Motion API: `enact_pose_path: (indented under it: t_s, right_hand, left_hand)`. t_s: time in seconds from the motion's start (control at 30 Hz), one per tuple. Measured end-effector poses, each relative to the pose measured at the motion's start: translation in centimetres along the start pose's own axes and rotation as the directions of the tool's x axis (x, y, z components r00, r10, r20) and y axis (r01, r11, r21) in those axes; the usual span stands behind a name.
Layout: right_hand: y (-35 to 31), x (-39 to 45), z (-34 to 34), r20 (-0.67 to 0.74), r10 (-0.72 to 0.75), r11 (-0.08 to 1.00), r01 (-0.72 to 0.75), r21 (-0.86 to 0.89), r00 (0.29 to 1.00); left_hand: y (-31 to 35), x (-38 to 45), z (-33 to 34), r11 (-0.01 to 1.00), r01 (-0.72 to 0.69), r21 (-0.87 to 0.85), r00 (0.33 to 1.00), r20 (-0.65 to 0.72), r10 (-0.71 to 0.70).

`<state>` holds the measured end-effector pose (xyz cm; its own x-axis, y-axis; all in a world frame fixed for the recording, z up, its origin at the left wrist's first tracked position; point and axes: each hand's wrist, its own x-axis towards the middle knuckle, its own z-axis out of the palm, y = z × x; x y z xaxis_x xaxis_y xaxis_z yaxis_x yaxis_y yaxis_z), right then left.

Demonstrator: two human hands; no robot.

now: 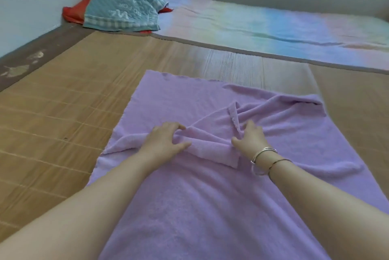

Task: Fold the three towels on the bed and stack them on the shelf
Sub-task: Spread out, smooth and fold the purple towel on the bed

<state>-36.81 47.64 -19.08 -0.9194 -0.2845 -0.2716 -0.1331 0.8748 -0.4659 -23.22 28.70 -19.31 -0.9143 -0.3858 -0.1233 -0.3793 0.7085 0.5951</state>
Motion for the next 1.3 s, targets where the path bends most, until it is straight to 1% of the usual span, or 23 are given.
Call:
enact_pose_path:
  t_s: [0.07,0.13,0.17,0.23,0.27,0.3,0.33,0.37,0.4,0.53,0.67,0.77,0.87,0.93,1.0,1.07,1.1,1.13,1.17,1.2,1.23,1.27,1.3]
  right_hand:
    - [0.3,0.4,-0.6,0.188,0.128,0.992,-0.125,-0.029,0.974]
    - [0.3,0.3,-1.0,0.323,0.18,0.982,-0.191,0.002,0.929]
    - [-0.1,0.4,-1.3,0.394,0.188,0.979,-0.204,0.001,0.9]
    - [-1.5,0.6,-1.9,0.485,0.17,0.974,-0.221,0.05,0.858]
    - [-2.7,0.6,-2.3,0.514,0.145,0.952,-0.261,0.16,0.845]
    - [-3.9,1.0,-2.7,0.532,0.139,0.887,-0.344,0.308,0.835]
    - [-5.5,1.9,-3.2,0.545,0.122,0.79,-0.413,0.452,0.829]
    - [-6.8,2.8,-3.5,0.542,0.1,0.727,-0.433,0.533,0.834]
    - [-8.3,3.8,-3.7,0.523,0.082,0.705,-0.42,0.571,0.848]
    - [-14.7,9.0,-3.3,0.278,0.063,0.789,-0.218,0.574,0.958]
    - [-19.3,14.9,-0.6,0.152,0.044,0.786,-0.128,0.605,0.987]
    - [-21.1,18.4,1.4,0.193,0.073,0.747,-0.182,0.639,0.978]
    - [-21.7,19.9,2.8,0.342,0.123,0.523,-0.353,0.776,0.932]
    - [-22.1,20.4,4.1,0.408,0.097,0.532,-0.394,0.75,0.908]
    - [-22.2,20.6,5.3,0.361,0.068,0.523,-0.341,0.781,0.93]
    - [-22.0,20.6,6.4,0.158,0.04,0.511,-0.156,0.845,0.987]
    - [-21.7,20.4,6.7,0.054,-0.02,0.578,-0.032,0.815,0.998]
    - [-21.4,20.4,6.9,-0.002,-0.129,0.686,0.09,0.722,0.992]
    - [-21.1,20.3,7.2,0.011,-0.246,0.788,0.193,0.584,0.969]
    - [-21.0,20.4,7.5,0.079,-0.326,0.854,0.257,0.452,0.942]
    - [-21.1,20.5,7.8,0.152,-0.35,0.884,0.271,0.382,0.925]
    - [-21.2,20.7,8.1,0.182,-0.342,0.889,0.255,0.381,0.922]
    - [-21.7,20.7,8.0,0.165,-0.323,0.867,0.222,0.446,0.932]
  left_hand:
    - [-0.6,0.6,0.4,0.985,-0.038,0.169,0.983,0.182,0.006]
    - [-0.8,0.6,0.7,0.93,-0.116,0.348,0.976,0.214,0.042]
    - [-0.7,1.0,0.5,0.916,-0.147,0.372,0.978,0.194,0.078]
    - [-0.4,2.0,-0.2,0.933,-0.179,0.313,0.979,0.154,0.136]
    - [-0.1,2.4,-0.8,0.957,-0.164,0.239,0.98,0.149,0.13]
    - [-0.1,2.9,-1.4,0.978,-0.126,0.164,0.983,0.152,0.101]
    - [-0.2,3.9,-2.3,0.992,-0.077,0.1,0.987,0.146,0.062]
    - [-0.4,4.5,-3.0,0.998,-0.032,0.052,0.992,0.12,0.025]
    - [-0.6,5.3,-3.9,1.0,-0.002,0.01,0.997,0.075,0.001]
    - [-2.8,10.4,-7.2,0.969,0.084,-0.232,0.986,-0.121,-0.114]
    - [-6.1,16.0,-9.6,0.916,0.118,-0.383,0.96,-0.193,-0.204]
    - [-9.1,19.0,-10.1,0.925,0.157,-0.346,0.947,-0.212,-0.241]
    - [-11.6,20.6,-9.8,0.924,0.25,-0.291,0.932,-0.185,-0.31]
    - [-12.7,21.0,-9.5,0.906,0.312,-0.286,0.914,-0.17,-0.368]
    - [-13.0,21.5,-9.2,0.901,0.349,-0.256,0.904,-0.16,-0.396]
    - [-12.8,21.8,-9.1,0.945,0.318,-0.08,0.924,-0.196,-0.328]
    - [-12.5,22.0,-9.1,0.962,0.271,-0.009,0.939,-0.219,-0.267]
    - [-12.0,22.2,-9.1,0.975,0.219,0.039,0.951,-0.232,-0.205]
    - [-11.6,22.4,-9.2,0.982,0.175,0.067,0.963,-0.22,-0.156]
    - [-11.2,22.9,-9.2,0.988,0.131,0.077,0.973,-0.203,-0.113]
    - [-10.9,23.3,-9.1,0.994,0.091,0.066,0.978,-0.194,-0.077]
    - [-10.6,23.7,-9.1,0.997,0.066,0.028,0.978,-0.201,-0.059]
    - [-10.5,24.3,-9.2,0.996,0.069,-0.052,0.971,-0.225,-0.079]
